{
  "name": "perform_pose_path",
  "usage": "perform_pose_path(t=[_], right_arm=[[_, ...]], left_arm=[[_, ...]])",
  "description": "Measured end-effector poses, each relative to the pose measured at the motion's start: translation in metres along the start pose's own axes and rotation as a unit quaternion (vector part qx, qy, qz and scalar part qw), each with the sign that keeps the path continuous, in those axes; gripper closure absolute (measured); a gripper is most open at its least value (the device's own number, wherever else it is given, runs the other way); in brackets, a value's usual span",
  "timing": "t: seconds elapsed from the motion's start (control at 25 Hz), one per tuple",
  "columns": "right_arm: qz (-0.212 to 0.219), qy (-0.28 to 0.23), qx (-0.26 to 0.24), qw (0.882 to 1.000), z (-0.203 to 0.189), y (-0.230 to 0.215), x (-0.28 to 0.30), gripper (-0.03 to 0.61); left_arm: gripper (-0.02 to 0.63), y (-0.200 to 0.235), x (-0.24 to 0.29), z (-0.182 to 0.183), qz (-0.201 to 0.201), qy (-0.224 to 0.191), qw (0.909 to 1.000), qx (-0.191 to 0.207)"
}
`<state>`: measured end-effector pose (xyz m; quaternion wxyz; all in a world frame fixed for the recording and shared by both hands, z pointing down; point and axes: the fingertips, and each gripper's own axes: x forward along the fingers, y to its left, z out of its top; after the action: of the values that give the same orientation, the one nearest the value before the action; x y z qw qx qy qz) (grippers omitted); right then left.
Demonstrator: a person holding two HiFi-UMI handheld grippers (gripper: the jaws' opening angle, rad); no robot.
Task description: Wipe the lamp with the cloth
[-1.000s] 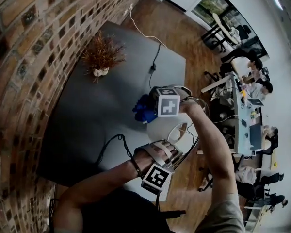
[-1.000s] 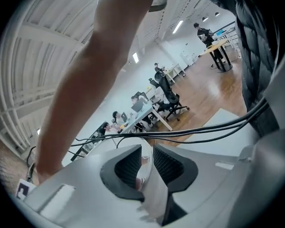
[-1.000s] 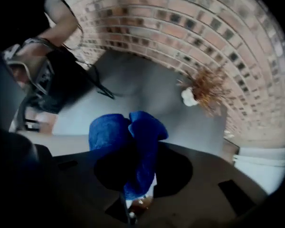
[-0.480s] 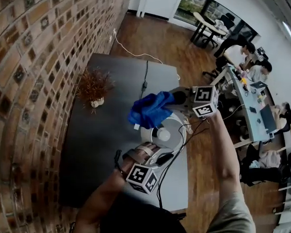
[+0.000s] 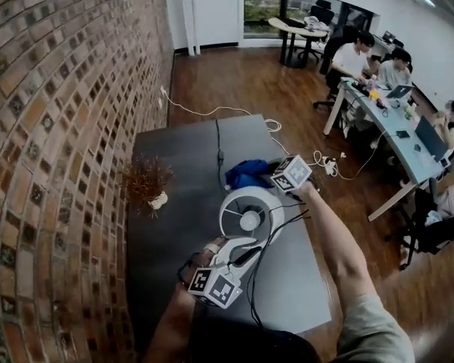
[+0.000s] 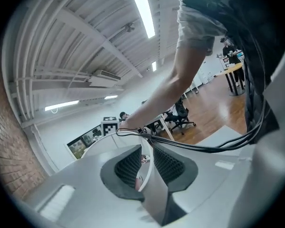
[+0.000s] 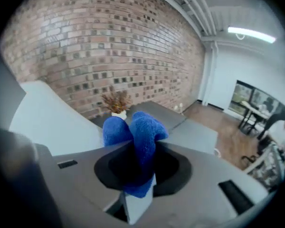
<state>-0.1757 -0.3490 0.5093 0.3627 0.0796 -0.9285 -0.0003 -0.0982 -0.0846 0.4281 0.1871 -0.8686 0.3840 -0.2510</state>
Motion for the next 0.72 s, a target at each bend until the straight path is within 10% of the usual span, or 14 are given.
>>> perform_pose_path(t=[0.2, 0.36, 0.56, 0.72], right_arm=[[-0.159, -0.071, 0.087, 0.981, -0.038, -0.058, -0.065, 0.491], [-0.107, -0.263, 0.201, 0.938, -0.021, -0.051, -0.134, 0.491], [0.004, -0.356, 0.018, 0.934, 0.081, 0.053, -0.174, 0.491], [0.062, -0.326, -0.095, 0.939, 0.133, 0.122, -0.144, 0.491]], left_arm=[[0.539, 0.016, -0.004, -0.003, 0.011, -0.014, 0.9995, -0.025], [0.557, 0.015, -0.011, -0.006, -0.011, -0.016, 0.9995, -0.023], [0.558, 0.006, -0.008, -0.002, -0.024, -0.015, 0.9996, 0.002], [0.557, -0.005, -0.003, 0.002, -0.036, -0.001, 0.9992, 0.016]])
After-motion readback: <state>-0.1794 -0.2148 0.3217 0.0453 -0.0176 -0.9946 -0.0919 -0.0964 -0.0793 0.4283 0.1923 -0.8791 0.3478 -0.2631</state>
